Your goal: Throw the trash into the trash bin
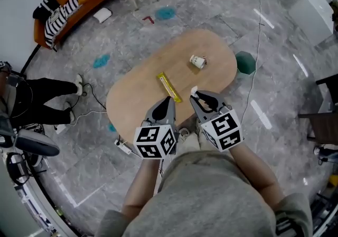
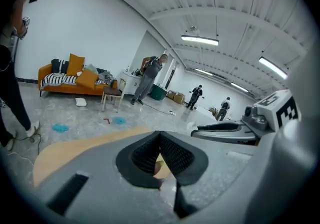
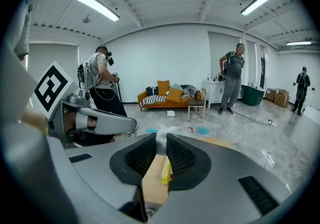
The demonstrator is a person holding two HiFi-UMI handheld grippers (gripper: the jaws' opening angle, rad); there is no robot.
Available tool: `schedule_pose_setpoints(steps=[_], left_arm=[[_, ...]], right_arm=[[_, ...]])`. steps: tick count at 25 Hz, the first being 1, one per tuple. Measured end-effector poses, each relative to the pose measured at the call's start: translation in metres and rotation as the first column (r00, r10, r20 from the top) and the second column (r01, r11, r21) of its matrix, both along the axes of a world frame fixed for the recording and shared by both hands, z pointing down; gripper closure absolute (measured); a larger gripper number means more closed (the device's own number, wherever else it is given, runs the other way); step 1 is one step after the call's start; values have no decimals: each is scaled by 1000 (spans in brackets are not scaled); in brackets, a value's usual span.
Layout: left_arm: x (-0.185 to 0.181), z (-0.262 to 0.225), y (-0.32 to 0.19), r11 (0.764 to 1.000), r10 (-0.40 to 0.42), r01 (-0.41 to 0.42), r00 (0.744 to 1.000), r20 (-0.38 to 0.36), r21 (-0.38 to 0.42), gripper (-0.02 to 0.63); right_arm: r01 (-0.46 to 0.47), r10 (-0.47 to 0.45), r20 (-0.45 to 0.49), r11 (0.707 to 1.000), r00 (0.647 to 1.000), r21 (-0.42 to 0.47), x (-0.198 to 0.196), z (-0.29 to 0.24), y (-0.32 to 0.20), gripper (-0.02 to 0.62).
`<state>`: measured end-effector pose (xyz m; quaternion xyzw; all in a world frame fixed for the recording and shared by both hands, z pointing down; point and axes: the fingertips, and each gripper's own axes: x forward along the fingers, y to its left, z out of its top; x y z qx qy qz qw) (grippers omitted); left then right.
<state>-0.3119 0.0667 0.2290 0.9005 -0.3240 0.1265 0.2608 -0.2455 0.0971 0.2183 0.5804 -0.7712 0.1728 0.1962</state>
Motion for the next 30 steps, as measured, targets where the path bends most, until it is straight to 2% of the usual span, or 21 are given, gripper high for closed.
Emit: schedule_pose_setpoints(steps=[12, 20, 30], left_arm=[[35, -4, 2, 998, 64, -64, 998, 8, 9, 606], [82, 1, 4, 999, 40, -40, 999, 2, 9, 606], [143, 0, 6, 999, 53, -53, 998, 20, 5, 606]], right_arm=[[-56, 56, 16, 998, 998, 22, 30, -6, 3, 532], [-39, 39, 0, 999, 999, 24, 81, -2, 6, 532], [-45, 45, 8, 999, 999, 22, 143, -2, 8, 532]])
